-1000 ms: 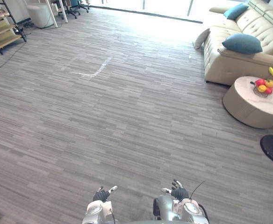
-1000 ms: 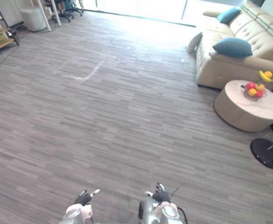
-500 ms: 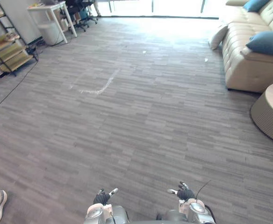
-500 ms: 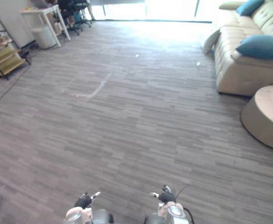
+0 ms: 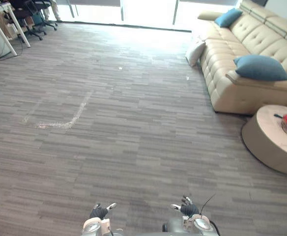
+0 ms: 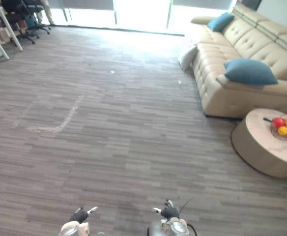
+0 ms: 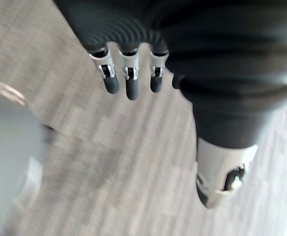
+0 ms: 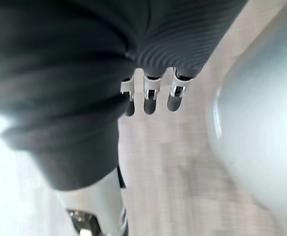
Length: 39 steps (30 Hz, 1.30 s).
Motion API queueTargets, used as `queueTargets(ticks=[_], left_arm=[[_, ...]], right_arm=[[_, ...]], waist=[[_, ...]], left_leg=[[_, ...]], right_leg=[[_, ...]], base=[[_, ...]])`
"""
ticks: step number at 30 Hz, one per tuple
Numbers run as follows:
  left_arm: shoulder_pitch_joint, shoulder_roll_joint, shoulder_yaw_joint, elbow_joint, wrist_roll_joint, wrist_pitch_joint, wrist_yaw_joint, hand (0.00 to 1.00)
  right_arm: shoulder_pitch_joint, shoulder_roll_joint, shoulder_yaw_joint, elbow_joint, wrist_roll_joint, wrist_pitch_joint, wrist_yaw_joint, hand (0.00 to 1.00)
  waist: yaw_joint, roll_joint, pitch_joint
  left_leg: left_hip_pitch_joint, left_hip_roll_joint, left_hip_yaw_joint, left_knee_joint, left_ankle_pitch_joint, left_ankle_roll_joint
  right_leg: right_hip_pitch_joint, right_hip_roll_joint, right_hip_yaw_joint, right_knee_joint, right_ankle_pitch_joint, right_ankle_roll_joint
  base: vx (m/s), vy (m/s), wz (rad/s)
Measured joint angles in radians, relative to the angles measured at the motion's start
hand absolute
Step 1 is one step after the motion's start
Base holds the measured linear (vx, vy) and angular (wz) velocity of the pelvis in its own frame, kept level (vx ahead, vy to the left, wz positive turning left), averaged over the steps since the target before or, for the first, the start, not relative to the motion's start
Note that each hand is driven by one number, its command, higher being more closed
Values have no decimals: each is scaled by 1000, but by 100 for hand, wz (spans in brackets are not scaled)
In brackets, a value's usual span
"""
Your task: Pick up cushions and gather them together orderly.
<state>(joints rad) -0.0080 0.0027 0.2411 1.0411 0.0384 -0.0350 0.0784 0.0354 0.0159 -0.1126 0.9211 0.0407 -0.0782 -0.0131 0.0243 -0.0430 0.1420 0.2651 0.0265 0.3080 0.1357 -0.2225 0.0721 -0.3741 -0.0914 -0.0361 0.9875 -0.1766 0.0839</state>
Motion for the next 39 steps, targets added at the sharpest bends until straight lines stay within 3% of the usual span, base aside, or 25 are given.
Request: queueTargets(ticks=[2,3,4,5,7,9,10,11,13,15,17,19,21,22,23,24,25,26,27,29,31,34,37,38,39], left_arm=[[-10,-22,-8,17,5,3,-3,0],[-13,-39,-28,15,21,2,-7,0],[-13,-42,-32,15,22,2,-10,0],[-14,-62,-47,30,34,1,-24,0],[-8,-67,-42,32,48,2,-26,0],[-9,-67,-37,31,49,2,-25,0],[-9,-64,-22,29,48,3,-25,0],[-7,-61,-18,21,46,3,-27,0],[12,-58,15,-44,44,-1,-21,0],[23,-57,13,-72,38,-4,-21,0],[31,-57,14,-103,36,-8,-20,0],[30,-62,35,-118,27,-15,-14,0],[39,-51,34,-121,15,-21,-13,0],[44,-46,34,-121,16,-22,-12,0],[51,-24,37,-113,17,-20,-9,0],[49,-19,38,-104,17,-18,-7,0],[43,-5,43,-87,17,-20,-2,0],[42,-1,42,-80,17,-18,0,0],[38,8,33,-65,17,-13,1,0],[15,13,4,-17,17,5,3,0],[8,8,-25,-5,18,6,2,0],[-22,1,-35,4,20,7,0,0],[-29,-20,-61,12,21,7,-3,0],[-31,-31,-64,13,30,7,-4,0],[-22,-59,-67,22,41,5,-10,0]], right_arm=[[-14,-3,-14,2,0,-2,1,0],[-15,-15,-15,9,1,-2,2,0],[-15,-17,-15,10,1,-1,2,0],[-29,-41,-20,12,0,2,3,0],[-33,-62,-26,14,0,8,2,0],[-33,-71,-43,12,0,15,2,0],[-33,-72,-39,12,0,19,2,0],[-40,-69,-38,12,1,21,2,0],[-45,-44,-15,42,5,30,-3,0],[-43,-35,3,44,9,34,-5,0],[-53,-25,18,43,16,34,-6,0],[-61,-14,15,43,20,39,-7,0],[-60,-15,17,48,19,39,-7,0],[-58,-14,17,54,19,39,-7,0],[-47,-2,16,59,17,39,-7,0],[-40,7,16,54,16,37,-7,0],[-26,14,16,59,7,39,-7,0],[-23,15,17,59,1,39,-7,0],[-14,15,19,58,-1,39,-7,0],[5,13,27,37,-2,36,-3,0],[3,6,27,29,-1,24,-2,0],[-17,3,16,2,-1,9,2,0],[-37,-10,9,8,0,5,3,0],[-32,-22,8,10,0,9,3,0],[-45,-48,7,20,-1,12,3,0]], waist=[[-28,0,5],[-40,0,4],[-40,-1,5],[-37,29,14],[-44,67,2],[-50,103,-2],[-52,114,2],[-42,114,10],[-16,98,29],[-13,86,26],[4,83,24],[37,82,25],[43,65,7],[45,55,-7],[41,12,-51],[38,2,-56],[43,-21,-56],[45,-26,-54],[35,-17,-46],[23,-5,-27],[18,13,-21],[-7,13,-6],[-42,9,-3],[-43,16,1],[-33,55,2]], left_leg=[[71,4,-25,-42,-24,11],[133,-3,-62,-65,-87,-2],[153,-8,-75,-70,-105,-12],[208,3,-104,-67,-117,-29],[179,40,-142,45,-100,-54],[75,83,-216,312,-53,-136],[-54,116,-261,587,108,-282],[-142,148,-257,760,154,-299],[-313,203,-155,991,104,-221],[-385,211,-92,946,73,-173],[-477,223,-13,794,42,-149],[-519,188,8,393,44,-145],[-537,140,-32,197,157,-158],[-536,127,-33,202,186,-150],[-537,85,-11,227,170,-95],[-530,79,2,241,160,-86],[-482,58,37,249,135,-62],[-452,49,46,238,124,-55],[-374,34,49,202,91,-50],[-205,4,55,127,45,-40],[-93,0,64,55,36,-32],[33,3,47,-34,-18,-38],[109,-4,-16,-65,-76,-34],[148,-6,-52,-69,-107,-48],[168,14,-84,-41,-92,-51]], right_leg=[[-25,3,-57,-321,23,-22],[-19,3,-61,-549,93,-12],[-22,3,-56,-571,123,-27],[-33,14,-57,-447,122,-88],[-34,19,-70,-365,28,-114],[13,41,-100,-349,-49,-120],[74,67,-103,-384,-78,-128],[127,86,-101,-425,-79,-146],[327,114,-76,-560,-94,-176],[413,113,-55,-636,-99,-180],[489,112,-5,-715,-103,-174],[584,92,71,-791,-120,-137],[647,58,115,-836,-170,-106],[657,46,128,-837,-175,-98],[642,-6,154,-800,-169,-73],[621,-21,161,-752,-156,-50],[548,-36,189,-549,-97,14],[506,-35,199,-437,-54,37],[395,-29,205,-183,69,102],[256,-30,160,112,54,62],[148,-26,75,133,0,29],[-6,-4,-52,-91,-53,-23],[-23,17,-59,-505,53,-35],[-23,23,-37,-513,158,-75],[-26,30,-46,-422,70,-106]], base=[[559,-119,66],[607,-190,69],[783,-230,51],[534,-149,11],[567,-225,15],[563,-266,21],[583,-231,6],[704,-226,-20],[614,-115,-51],[444,-20,-46],[559,47,-72],[645,197,-93],[695,331,-73],[722,339,-64],[622,272,-39],[894,387,-47],[695,330,-38],[662,310,-47],[491,208,-32],[612,230,-26],[540,171,-16],[604,64,18],[480,-99,62],[757,-192,50],[752,-216,35]])
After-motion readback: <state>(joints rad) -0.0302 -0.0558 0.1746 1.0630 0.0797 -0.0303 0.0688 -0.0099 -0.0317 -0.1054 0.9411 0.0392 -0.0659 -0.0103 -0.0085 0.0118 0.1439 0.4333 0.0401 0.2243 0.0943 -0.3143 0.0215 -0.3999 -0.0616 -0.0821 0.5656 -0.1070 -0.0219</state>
